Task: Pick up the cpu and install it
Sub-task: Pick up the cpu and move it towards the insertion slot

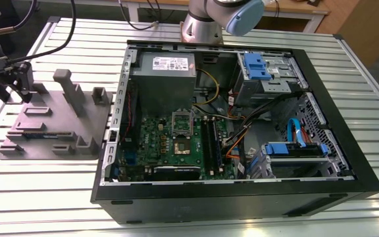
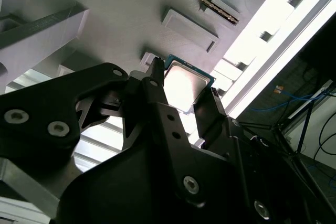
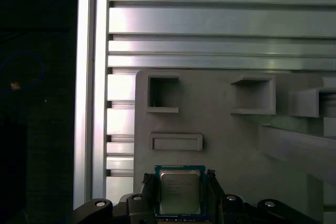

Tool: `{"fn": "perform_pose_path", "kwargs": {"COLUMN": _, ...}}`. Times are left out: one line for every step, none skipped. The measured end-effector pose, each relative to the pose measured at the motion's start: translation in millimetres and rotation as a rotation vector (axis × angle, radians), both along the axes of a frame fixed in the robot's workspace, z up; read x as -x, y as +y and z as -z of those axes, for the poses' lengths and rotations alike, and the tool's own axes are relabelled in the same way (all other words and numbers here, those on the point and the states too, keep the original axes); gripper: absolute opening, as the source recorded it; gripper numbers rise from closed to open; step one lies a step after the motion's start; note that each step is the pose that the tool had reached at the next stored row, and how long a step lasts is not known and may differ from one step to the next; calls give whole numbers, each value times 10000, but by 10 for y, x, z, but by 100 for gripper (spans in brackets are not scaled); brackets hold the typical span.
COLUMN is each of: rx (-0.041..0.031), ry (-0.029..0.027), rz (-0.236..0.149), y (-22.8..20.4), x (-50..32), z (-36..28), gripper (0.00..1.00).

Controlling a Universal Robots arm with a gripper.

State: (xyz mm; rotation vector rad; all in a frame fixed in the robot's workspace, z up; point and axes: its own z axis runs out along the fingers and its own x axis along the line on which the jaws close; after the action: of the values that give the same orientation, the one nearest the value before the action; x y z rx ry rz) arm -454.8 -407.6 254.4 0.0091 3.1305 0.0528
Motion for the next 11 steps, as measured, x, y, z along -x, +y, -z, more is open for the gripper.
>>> {"fn": "perform_pose_path", "kwargs": {"rx": 0, "ry": 0, "rz": 0, "y": 0, "x": 0, "z": 0, "gripper": 47}}
{"fn": "perform_pose_path", "kwargs": {"rx": 0, "ry": 0, "rz": 0, "y": 0, "x": 0, "z": -2, "gripper": 47}}
{"fn": "perform_pose_path", "kwargs": {"rx": -1, "ry": 0, "rz": 0, "y": 0, "x": 0, "z": -4, "gripper": 47}}
{"fn": "perform_pose_path", "kwargs": {"rx": -1, "ry": 0, "rz": 0, "y": 0, "x": 0, "z": -5, "gripper": 47}}
{"fn": "perform_pose_path", "kwargs": {"rx": -1, "ry": 0, "rz": 0, "y": 0, "x": 0, "z": -5, "gripper": 47}}
{"fn": "perform_pose_path", "kwargs": {"rx": -1, "ry": 0, "rz": 0, "y": 0, "x": 0, "z": -8, "gripper": 47}}
{"fn": "perform_pose_path", "kwargs": {"rx": 0, "ry": 1, "rz": 0, "y": 0, "x": 0, "z": -11, "gripper": 47}}
{"fn": "perform_pose_path", "kwargs": {"rx": 0, "ry": 1, "rz": 0, "y": 0, "x": 0, "z": -13, "gripper": 47}}
{"fn": "perform_pose_path", "kwargs": {"rx": 0, "ry": 1, "rz": -1, "y": 0, "x": 0, "z": -15, "gripper": 47}}
{"fn": "perform_pose_path", "kwargs": {"rx": -1, "ry": 0, "rz": 0, "y": 0, "x": 0, "z": -17, "gripper": 47}}
{"fn": "perform_pose_path", "kwargs": {"rx": -1, "ry": -2, "rz": 0, "y": 0, "x": 0, "z": -18, "gripper": 47}}
